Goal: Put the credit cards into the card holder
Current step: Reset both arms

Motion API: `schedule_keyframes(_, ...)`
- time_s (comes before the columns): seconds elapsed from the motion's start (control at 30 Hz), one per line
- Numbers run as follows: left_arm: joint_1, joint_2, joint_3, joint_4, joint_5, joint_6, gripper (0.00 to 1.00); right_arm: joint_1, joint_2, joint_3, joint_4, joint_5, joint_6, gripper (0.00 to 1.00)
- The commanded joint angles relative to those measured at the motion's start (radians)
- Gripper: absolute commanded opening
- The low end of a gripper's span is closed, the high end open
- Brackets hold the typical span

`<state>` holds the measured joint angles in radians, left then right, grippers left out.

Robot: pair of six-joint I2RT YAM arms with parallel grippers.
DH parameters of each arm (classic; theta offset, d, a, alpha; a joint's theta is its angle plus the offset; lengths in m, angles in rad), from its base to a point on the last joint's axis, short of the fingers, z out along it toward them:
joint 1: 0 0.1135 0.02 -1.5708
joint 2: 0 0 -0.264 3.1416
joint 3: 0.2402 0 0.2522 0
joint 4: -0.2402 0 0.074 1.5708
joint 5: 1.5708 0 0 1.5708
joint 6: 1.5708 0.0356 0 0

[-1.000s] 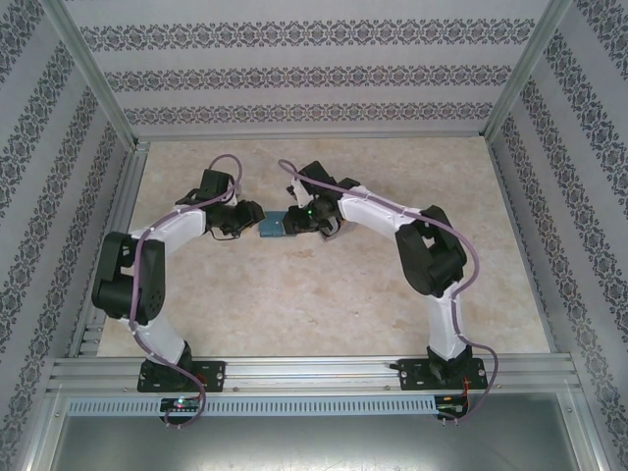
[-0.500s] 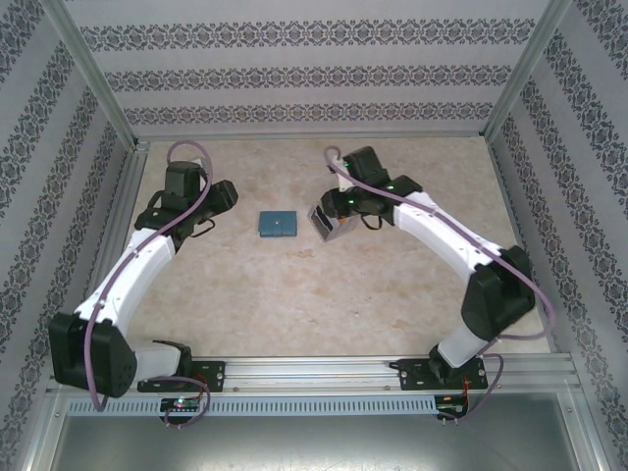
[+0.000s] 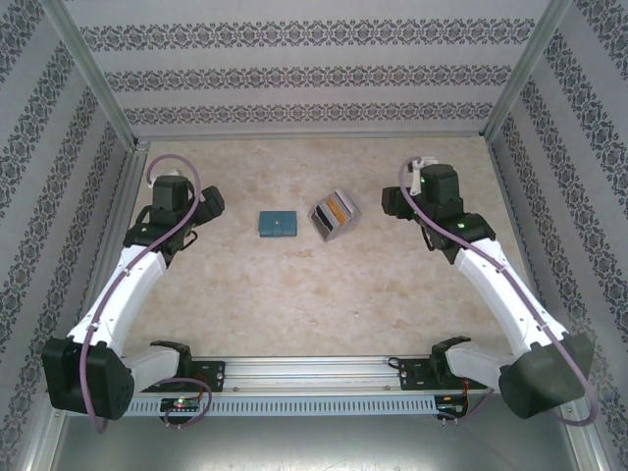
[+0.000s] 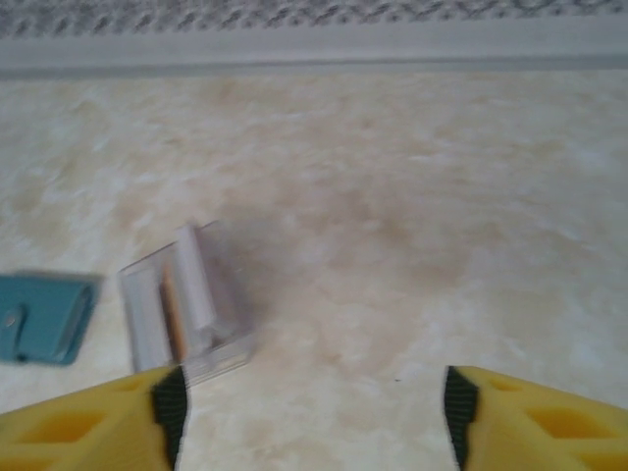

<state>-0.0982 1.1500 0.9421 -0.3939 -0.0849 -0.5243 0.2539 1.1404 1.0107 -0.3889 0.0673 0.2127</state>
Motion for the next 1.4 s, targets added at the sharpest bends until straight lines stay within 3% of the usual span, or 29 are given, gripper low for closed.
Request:
schedule_keyframes(0.0,0.031,-0.006,-0.019,0.035,-0.049,-0.014,1.00,-0.076,-0.049,-0.092,0.094,0.053,0.045,0.78)
schedule_keyframes(0.2,0.094,0.006,-0.095,0.110,-0.076,-0.021,1.00,-0.194,-0.098,-0.228,0.180,0.142,0.066,0.86)
schedule_keyframes(0.23,0.109,0.005,-0.116,0.137,-0.071,-0.022,0.99,-0.211,-0.098,-0.260,0.218,0.140,0.052,0.93)
schedule_keyframes(0.3,0.130,0.008,-0.158,0.192,-0.068,-0.002,0.99,-0.215,-0.099,-0.335,0.319,0.211,0.064,0.98)
schedule_keyframes(0.5,0.141,0.032,-0.298,0.433,-0.057,0.158,1.00,-0.218,-0.067,-0.555,0.727,0.299,-0.036,0.98)
schedule_keyframes(0.57,0.141,0.046,-0.348,0.533,-0.074,0.216,1.00,-0.218,-0.037,-0.557,0.748,0.355,-0.015,0.98)
schedule_keyframes(0.77,0.146,0.105,-0.507,0.896,-0.117,0.303,0.99,-0.220,0.044,-0.657,1.009,0.247,-0.100,0.98)
schedule_keyframes(1.0,0.151,0.235,-0.539,1.087,-0.052,0.386,0.99,-0.220,0.159,-0.726,1.240,0.161,-0.131,0.98)
schedule_keyframes(1.37,0.153,0.416,-0.549,1.276,0.240,0.507,1.00,-0.219,0.354,-0.732,1.443,0.056,-0.177,0.98)
